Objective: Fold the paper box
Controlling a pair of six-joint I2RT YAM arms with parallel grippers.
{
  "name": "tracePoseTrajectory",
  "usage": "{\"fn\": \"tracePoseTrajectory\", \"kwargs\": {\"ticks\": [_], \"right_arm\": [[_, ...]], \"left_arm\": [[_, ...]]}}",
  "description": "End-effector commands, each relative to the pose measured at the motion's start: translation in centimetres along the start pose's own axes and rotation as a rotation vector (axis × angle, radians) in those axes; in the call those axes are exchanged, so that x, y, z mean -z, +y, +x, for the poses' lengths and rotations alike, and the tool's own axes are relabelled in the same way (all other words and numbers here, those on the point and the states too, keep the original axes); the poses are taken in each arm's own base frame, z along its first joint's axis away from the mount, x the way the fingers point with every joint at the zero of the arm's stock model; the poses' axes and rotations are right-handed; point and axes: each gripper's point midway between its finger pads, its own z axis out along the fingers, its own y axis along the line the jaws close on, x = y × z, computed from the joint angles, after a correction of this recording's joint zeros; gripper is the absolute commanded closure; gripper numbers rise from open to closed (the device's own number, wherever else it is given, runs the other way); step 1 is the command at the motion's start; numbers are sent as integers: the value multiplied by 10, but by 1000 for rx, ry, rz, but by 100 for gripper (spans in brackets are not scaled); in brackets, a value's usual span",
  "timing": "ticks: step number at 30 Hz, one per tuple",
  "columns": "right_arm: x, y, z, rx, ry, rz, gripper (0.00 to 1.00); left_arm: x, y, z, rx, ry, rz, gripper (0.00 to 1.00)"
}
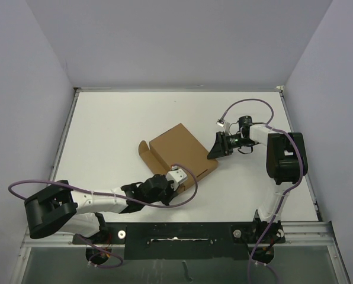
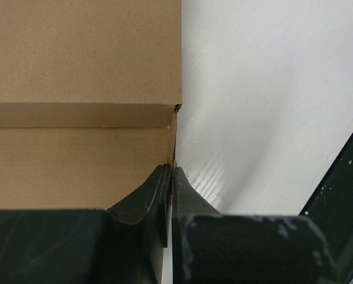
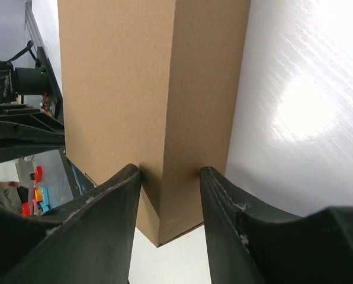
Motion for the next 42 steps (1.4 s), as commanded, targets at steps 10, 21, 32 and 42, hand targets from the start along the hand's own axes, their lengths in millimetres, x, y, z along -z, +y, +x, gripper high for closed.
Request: {"fn": "tracePoseTrajectory", "kwargs": {"ticks": [10, 21, 32, 42], "right_arm": [[-6, -31, 8, 59, 53, 118, 58], [-7, -29, 8, 64, 55, 114, 58], [-7, -29, 8, 64, 58, 115, 58], [-7, -27, 7, 71, 58, 111, 57]], "left_arm": [[3, -13, -59, 52, -62, 52, 100], [0, -14, -61, 101, -4, 89, 100], [-10, -15, -71, 147, 80, 124, 100], [-31, -20, -93, 214, 159, 159, 100]]}}
